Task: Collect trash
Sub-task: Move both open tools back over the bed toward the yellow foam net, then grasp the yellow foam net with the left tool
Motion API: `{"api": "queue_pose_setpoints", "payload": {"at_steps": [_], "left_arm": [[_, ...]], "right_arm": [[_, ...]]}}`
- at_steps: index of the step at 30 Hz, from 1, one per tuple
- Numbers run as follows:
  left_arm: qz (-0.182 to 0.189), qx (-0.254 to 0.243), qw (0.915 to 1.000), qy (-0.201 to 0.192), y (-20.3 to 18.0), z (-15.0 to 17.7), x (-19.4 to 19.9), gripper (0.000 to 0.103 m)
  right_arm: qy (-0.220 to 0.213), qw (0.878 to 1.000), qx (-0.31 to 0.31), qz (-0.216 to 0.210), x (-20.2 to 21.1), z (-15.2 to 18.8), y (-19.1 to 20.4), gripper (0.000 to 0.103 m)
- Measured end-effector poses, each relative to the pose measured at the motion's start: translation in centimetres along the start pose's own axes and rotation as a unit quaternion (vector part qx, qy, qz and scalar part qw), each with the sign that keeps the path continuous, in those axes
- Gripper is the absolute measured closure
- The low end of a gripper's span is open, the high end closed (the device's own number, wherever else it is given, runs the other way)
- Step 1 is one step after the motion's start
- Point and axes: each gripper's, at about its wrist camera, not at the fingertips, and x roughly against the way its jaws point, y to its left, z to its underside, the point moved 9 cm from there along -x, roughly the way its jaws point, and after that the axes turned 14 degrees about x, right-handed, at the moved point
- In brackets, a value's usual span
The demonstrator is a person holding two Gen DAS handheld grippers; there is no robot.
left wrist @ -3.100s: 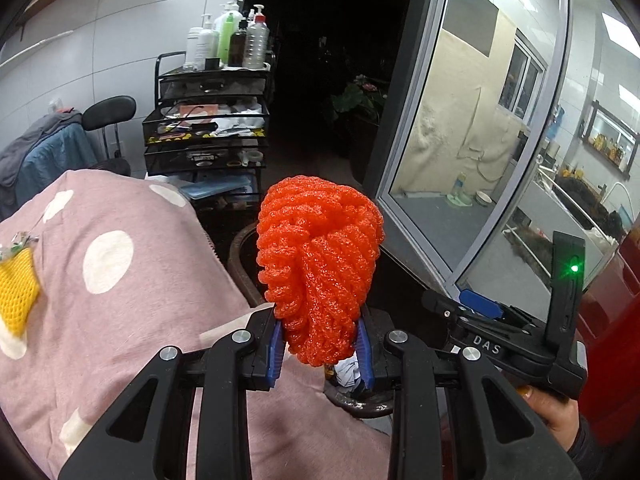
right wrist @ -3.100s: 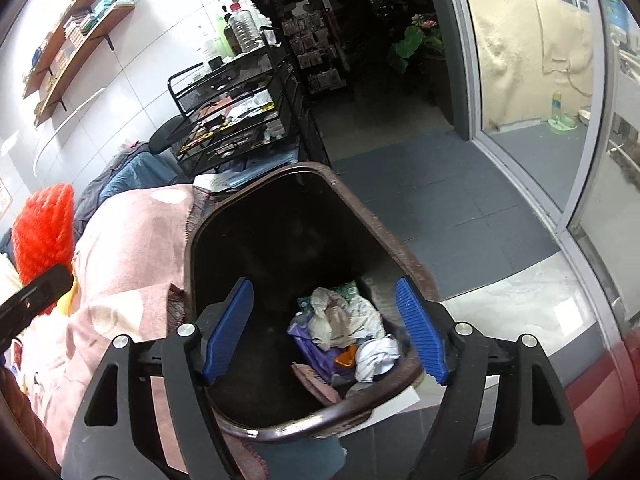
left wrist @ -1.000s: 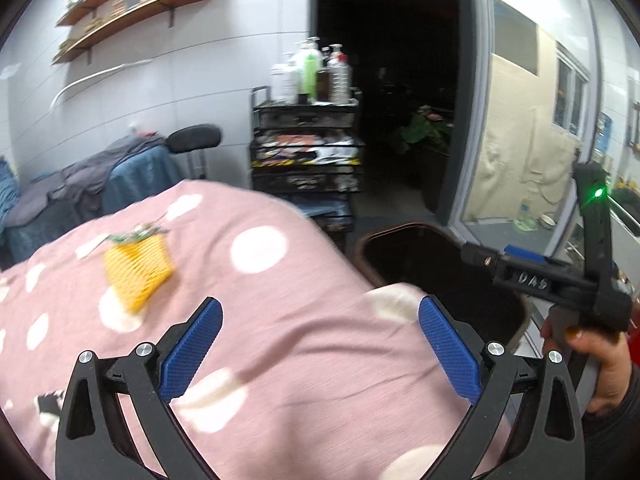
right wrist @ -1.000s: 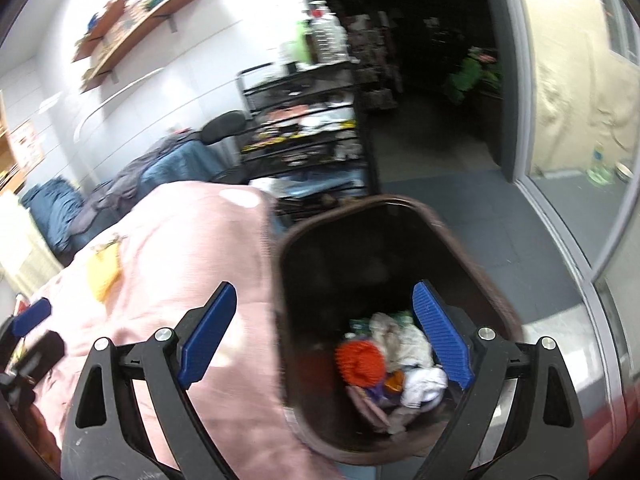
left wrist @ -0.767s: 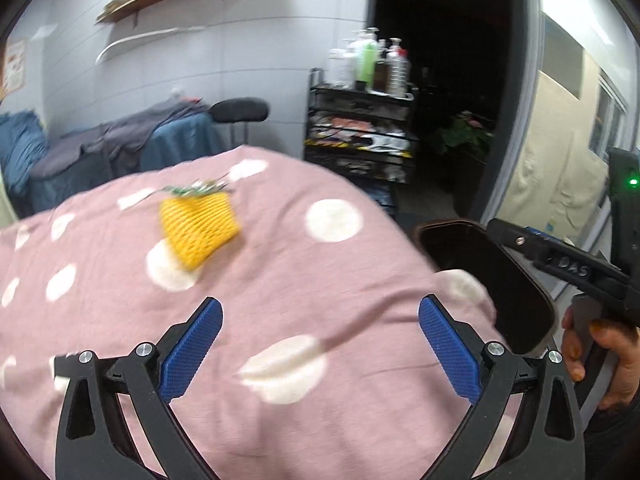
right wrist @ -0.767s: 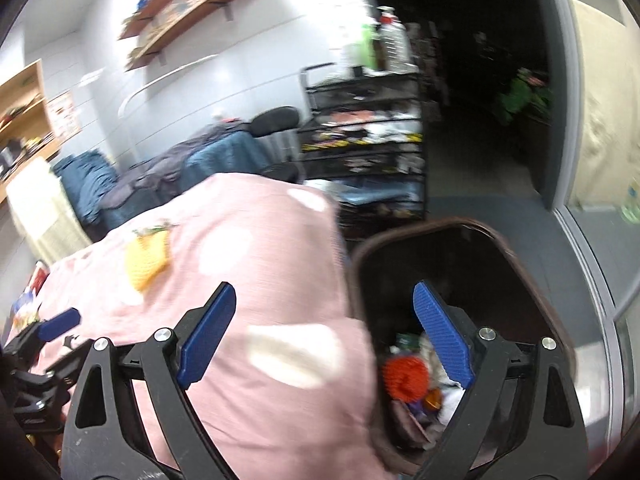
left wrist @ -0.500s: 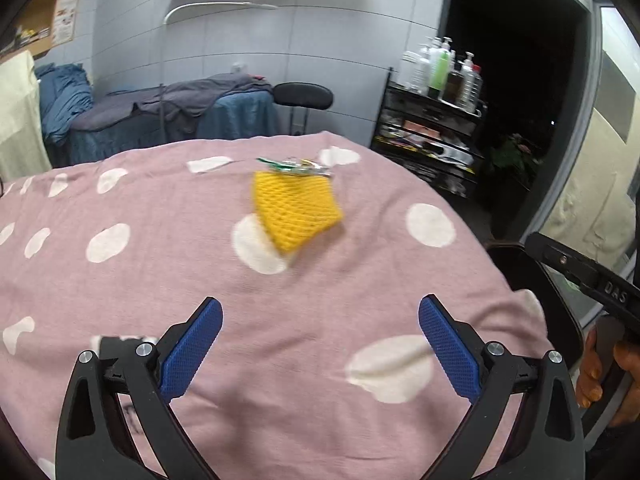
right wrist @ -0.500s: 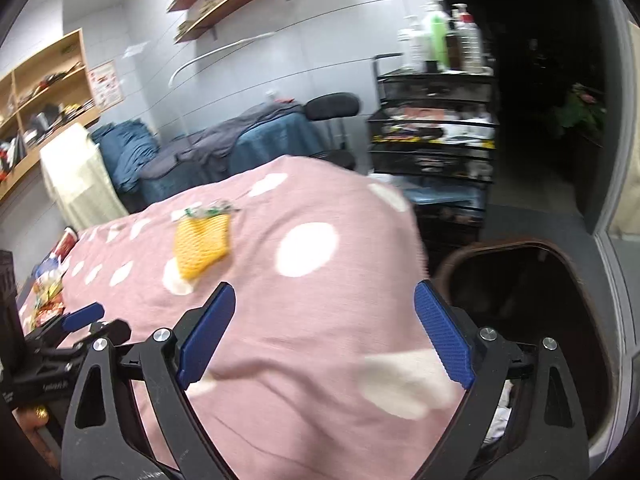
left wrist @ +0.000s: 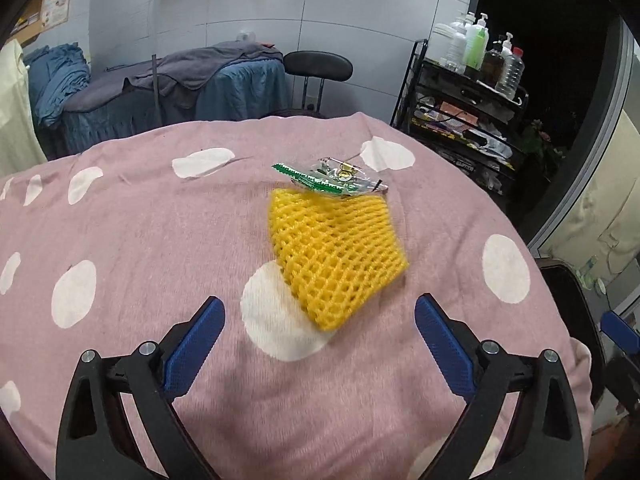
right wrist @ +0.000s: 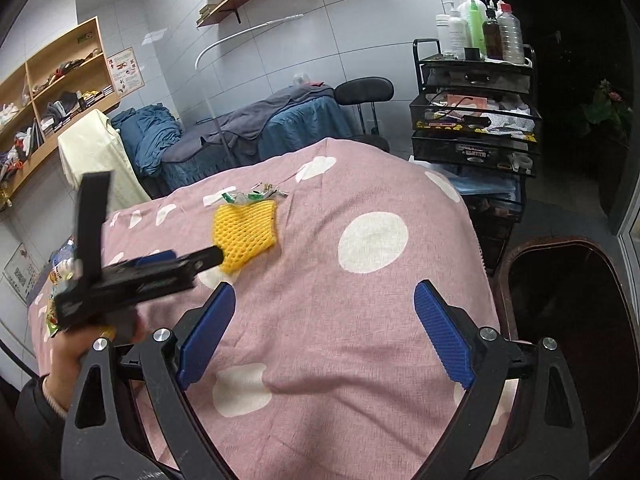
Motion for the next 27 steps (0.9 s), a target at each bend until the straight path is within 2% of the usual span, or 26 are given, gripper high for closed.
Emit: {"api": "queue_pose_setpoints", "payload": {"at_steps": [3, 7, 9, 10, 11, 14, 18, 22, 27], "left_arm": [[-0.011, 0.012, 0.9997, 0.015, 0.3, -0.7, -1.9, 0.016], [-0.019, 0.018, 0.9993, 0.029, 0.3, -0.6, -3.3, 0.032], [-0.018, 0.015, 0.9995, 0.021, 0.3, -0.7, -2.9, 0.047], [-0.011, 0.016, 0.9996, 0.020, 0.2, -0.6, -2.7, 0.061], [-0.006, 0.019, 0.9996, 0.022, 0.2, -0.4, -2.5, 0.069], [0.008, 0.017, 0.9995, 0.026, 0.0, 0.2, -1.7, 0.082], [0.032, 0.015, 0.9990, 0.027, -0.4, 1.3, 0.1, 0.087], [0.035, 0.002, 0.9993, 0.008, -0.3, 2.6, 3.0, 0.088], [0.050, 0.026, 0.9982, -0.021, 1.1, 3.8, 7.0, 0.088]], "right_arm": [[0.003, 1.000, -0.004, 0.003, 0.3, 0.4, -0.4, 0.013], [0.007, 1.000, -0.008, 0.005, 0.3, 0.9, -1.0, 0.013], [0.009, 1.000, -0.012, 0.004, 0.3, 1.0, -1.1, 0.013], [0.010, 1.000, -0.013, 0.004, 0.3, 1.1, -1.2, 0.013], [0.010, 1.000, -0.014, 0.003, 0.1, 1.0, -1.2, 0.013], [0.012, 1.000, -0.014, -0.005, -0.2, 1.0, -0.9, 0.013], [0.012, 1.000, -0.007, -0.008, -0.6, 0.7, -0.6, 0.013], [0.011, 1.000, 0.001, -0.011, -1.2, 0.1, -0.2, 0.013], [0.010, 0.999, 0.025, -0.025, -2.5, -1.3, 1.1, 0.013]]}}
